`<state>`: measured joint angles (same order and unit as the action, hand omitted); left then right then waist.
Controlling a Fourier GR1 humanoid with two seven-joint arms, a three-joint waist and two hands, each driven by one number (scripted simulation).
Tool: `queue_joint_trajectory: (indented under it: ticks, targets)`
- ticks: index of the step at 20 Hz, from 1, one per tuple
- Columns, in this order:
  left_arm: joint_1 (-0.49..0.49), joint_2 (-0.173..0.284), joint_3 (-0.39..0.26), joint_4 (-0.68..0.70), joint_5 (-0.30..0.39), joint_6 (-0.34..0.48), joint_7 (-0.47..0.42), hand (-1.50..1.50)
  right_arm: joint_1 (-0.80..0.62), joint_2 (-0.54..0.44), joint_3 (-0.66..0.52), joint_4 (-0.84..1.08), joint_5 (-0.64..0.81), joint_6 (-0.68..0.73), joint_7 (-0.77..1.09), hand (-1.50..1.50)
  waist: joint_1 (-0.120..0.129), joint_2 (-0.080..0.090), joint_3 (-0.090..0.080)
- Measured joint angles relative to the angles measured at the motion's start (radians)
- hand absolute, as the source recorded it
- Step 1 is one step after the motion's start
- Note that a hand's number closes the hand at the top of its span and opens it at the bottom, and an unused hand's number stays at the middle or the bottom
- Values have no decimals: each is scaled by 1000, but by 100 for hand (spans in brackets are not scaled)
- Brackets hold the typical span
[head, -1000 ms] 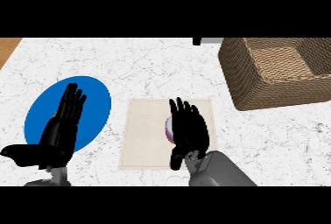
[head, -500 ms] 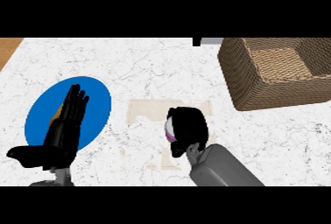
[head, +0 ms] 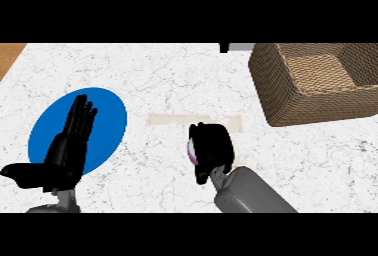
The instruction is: Pick the can from the placemat and place it in the basket
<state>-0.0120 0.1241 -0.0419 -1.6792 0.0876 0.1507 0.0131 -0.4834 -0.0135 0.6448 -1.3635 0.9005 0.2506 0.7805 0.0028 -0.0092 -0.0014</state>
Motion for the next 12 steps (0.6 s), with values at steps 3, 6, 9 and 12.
queue_joint_trajectory:
  ticks: [3,6,9,12]
  targets:
    - [-18,-13,-4,8,-15,13,6,0,23,-23,0,21,21,-58,-104,150,1,-5,0]
    - [-27,-22,-8,28,-21,15,-5,0,68,-77,9,31,35,-155,-240,150,4,-17,-1]
    - [-23,-31,-18,21,-28,19,-3,0,105,-99,11,44,66,-256,-319,150,3,-24,-3]
    - [-10,-32,-16,20,-30,13,-15,0,151,-104,6,13,88,-308,-354,150,0,-17,-2]
